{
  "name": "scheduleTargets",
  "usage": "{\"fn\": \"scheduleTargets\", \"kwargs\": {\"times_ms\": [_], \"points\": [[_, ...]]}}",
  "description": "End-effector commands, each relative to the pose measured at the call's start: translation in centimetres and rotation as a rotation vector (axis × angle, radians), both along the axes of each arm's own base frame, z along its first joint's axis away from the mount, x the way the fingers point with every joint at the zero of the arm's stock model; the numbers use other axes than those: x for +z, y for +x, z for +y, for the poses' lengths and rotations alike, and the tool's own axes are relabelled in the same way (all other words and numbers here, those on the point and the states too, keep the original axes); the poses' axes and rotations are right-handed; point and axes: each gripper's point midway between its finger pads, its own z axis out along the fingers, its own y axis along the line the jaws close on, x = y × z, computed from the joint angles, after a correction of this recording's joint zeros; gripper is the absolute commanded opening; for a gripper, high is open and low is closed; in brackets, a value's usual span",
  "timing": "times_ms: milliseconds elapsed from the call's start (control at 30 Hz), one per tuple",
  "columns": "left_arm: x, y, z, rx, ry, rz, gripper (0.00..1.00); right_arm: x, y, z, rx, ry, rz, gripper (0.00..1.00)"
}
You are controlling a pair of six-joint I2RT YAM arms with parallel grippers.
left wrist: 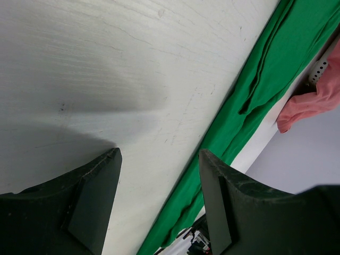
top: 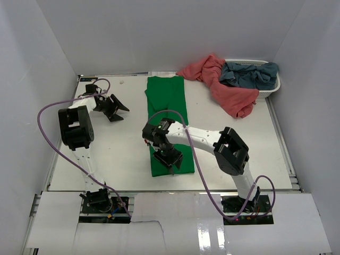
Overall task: Fold and stack the t-shirts
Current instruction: Rotate the tshirt 90 degrees
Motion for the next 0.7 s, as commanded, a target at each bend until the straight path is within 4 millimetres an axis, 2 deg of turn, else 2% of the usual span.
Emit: {"fn": "scheduleTargets", "kwargs": {"times_ms": [0,67,100,133,167,200,233,267,300,333,367,400,433,467,500,567,600,667], "points": [[1.7,-0.6,0.5,-0.004,0.030,-0.036,0.71,4.2,1.4,1.3,-0.074,0.147,-0.054,0.48],[1.9,-1.0,0.4,-0.005,0.029,-0.035,0.71,4.2,2.4,0.6,-0.149,0.163,-0.069,0.47],[2.7,-1.1,0.5,-0.005,0.031,-0.051,0.71,5.2,4.0,0.6,-0.211,0.231,-0.107,0.47],[2.7,-1.7,0.3,-0.009,0.028,-0.047,0.71,5.4,4.7,0.1,-0.254,0.257,-0.113,0.47],[2.9,-2.1,0.2,-0.012,0.027,-0.048,0.71,4.1,4.2,-1.1,-0.308,0.248,-0.075,0.47],[4.2,-2.5,0.0,-0.018,0.033,-0.077,0.71,5.3,6.2,-1.3,-0.376,0.356,-0.112,0.47],[4.1,-3.6,-0.1,-0.020,0.029,-0.063,0.71,5.2,6.4,-1.8,-0.414,0.390,-0.101,0.47],[4.5,-4.2,-0.3,-0.024,0.028,-0.069,0.71,4.6,5.3,-3.2,-0.458,0.416,-0.053,0.47],[5.2,-5.6,-0.8,-0.032,0.014,-0.074,0.71,4.4,7.0,-3.7,-0.515,0.475,-0.074,0.48],[5.6,-6.4,-1.1,-0.036,0.008,-0.078,0.71,4.2,7.2,-4.1,-0.538,0.502,-0.072,0.48],[5.9,-7.2,-1.3,-0.037,0.006,-0.082,0.71,3.3,6.1,-5.1,-0.560,0.511,-0.034,0.48],[7.5,-8.0,-1.5,-0.038,0.010,-0.123,0.72,2.9,6.5,-5.7,-0.592,0.523,-0.027,0.48],[8.0,-8.9,-1.9,-0.040,0.000,-0.133,0.73,2.7,6.5,-5.5,-0.591,0.553,-0.016,0.48],[7.1,-10.7,-2.3,-0.039,-0.014,-0.099,0.74,1.6,5.9,-6.0,-0.602,0.538,0.009,0.48],[8.6,-11.5,-2.5,-0.038,-0.011,-0.140,0.74,1.1,5.7,-6.1,-0.608,0.540,0.026,0.48],[8.3,-13.7,-3.1,-0.036,-0.043,-0.121,0.75,0.5,5.5,-5.5,-0.604,0.575,0.056,0.48],[9.5,-14.5,-3.6,-0.043,-0.056,-0.154,0.75,-0.2,4.9,-5.7,-0.620,0.571,0.084,0.49],[8.9,-16.3,-4.5,-0.052,-0.082,-0.129,0.75,-0.9,5.0,-5.3,-0.621,0.594,0.094,0.49]]}}
